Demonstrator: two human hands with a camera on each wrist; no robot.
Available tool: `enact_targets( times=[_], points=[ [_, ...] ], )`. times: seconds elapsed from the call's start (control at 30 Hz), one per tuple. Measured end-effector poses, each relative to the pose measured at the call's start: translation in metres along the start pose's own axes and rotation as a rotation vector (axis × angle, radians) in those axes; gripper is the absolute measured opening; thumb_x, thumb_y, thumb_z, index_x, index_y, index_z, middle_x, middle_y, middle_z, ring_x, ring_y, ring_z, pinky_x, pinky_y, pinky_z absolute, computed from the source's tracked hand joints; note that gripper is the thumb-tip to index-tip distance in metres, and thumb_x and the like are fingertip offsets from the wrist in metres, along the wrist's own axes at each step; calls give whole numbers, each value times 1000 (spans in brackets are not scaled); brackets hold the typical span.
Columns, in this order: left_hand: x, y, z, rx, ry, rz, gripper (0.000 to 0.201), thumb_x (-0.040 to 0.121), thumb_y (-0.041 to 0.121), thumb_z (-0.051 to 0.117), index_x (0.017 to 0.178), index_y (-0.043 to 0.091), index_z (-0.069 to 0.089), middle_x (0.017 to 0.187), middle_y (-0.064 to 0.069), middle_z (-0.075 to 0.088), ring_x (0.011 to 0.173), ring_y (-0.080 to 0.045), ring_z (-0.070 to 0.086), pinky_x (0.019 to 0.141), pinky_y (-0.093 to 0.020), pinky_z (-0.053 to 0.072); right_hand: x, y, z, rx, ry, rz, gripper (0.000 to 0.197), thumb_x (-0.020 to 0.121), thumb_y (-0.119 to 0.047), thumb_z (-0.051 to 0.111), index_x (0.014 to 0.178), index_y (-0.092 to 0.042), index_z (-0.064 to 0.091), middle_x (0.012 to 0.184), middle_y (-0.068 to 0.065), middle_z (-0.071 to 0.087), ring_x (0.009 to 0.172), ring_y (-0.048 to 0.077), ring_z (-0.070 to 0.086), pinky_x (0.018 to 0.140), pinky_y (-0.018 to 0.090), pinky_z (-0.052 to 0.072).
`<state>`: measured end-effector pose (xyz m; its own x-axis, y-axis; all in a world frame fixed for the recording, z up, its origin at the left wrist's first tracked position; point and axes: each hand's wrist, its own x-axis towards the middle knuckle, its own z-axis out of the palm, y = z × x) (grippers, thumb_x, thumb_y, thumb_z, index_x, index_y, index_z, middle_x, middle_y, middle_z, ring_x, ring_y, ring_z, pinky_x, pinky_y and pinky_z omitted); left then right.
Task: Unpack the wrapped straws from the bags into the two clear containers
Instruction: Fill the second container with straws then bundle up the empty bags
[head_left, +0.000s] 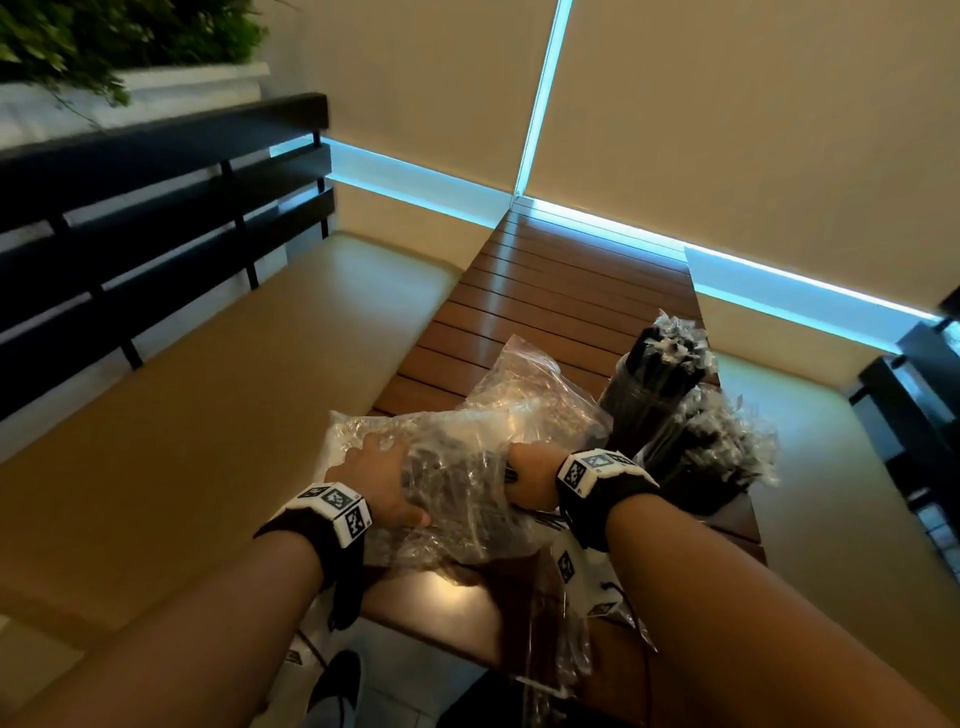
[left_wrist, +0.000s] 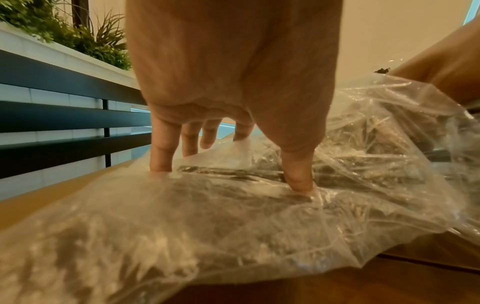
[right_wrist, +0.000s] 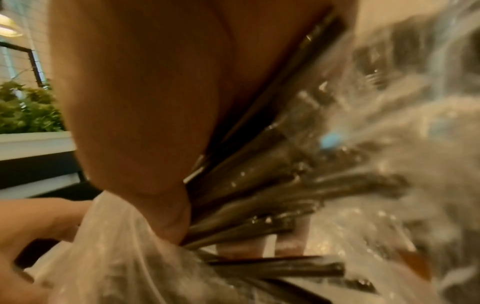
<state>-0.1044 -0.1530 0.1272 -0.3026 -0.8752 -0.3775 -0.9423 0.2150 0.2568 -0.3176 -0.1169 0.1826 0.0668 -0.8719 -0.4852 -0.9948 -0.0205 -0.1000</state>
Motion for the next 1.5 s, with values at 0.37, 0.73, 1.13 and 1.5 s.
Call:
enact_targets(
  times=[0.37, 0.73, 1.13, 1.5],
  points=[
    [0, -2, -2, -77, 205, 58, 137, 58, 66, 82, 155, 34, -9, 163, -9, -6, 148, -39, 10, 110, -58, 37, 10, -29, -13, -119, -25, -3, 18, 93, -8, 47, 86, -3, 63, 78, 5, 56, 83, 26, 51, 61, 22, 40],
    [11, -6, 7, -39, 107, 26, 139, 53, 73, 79, 153, 38, -11, 164, -5, -7, 150, -33, 7, 107, -66, 34, 21, -16, -22, -80, -41, -5, 34, 102, -22, 41, 116, 1, 63, 99, 13, 50, 89, 24, 46, 80, 28, 35],
    [27, -1, 13, -6, 43, 6, 136, 52, 75, 77, 152, 43, -9, 162, -4, 2, 146, -35, 19, 104, -62, 40, 23, 1, -29, 76, -71, 7, 34, 83, -26, 67, 110, -6, 66, 108, 13, 69, 96, 29, 66, 89, 43, 56],
    [32, -1, 15, -5, 33, 8, 135, 52, 76, 76, 154, 40, -6, 163, -3, 2, 146, -35, 20, 105, -62, 40, 14, 5, -38, 37, -108, 7, 29, 85, -17, 70, 108, 0, 69, 105, 15, 71, 88, 28, 66, 85, 40, 57]
  ],
)
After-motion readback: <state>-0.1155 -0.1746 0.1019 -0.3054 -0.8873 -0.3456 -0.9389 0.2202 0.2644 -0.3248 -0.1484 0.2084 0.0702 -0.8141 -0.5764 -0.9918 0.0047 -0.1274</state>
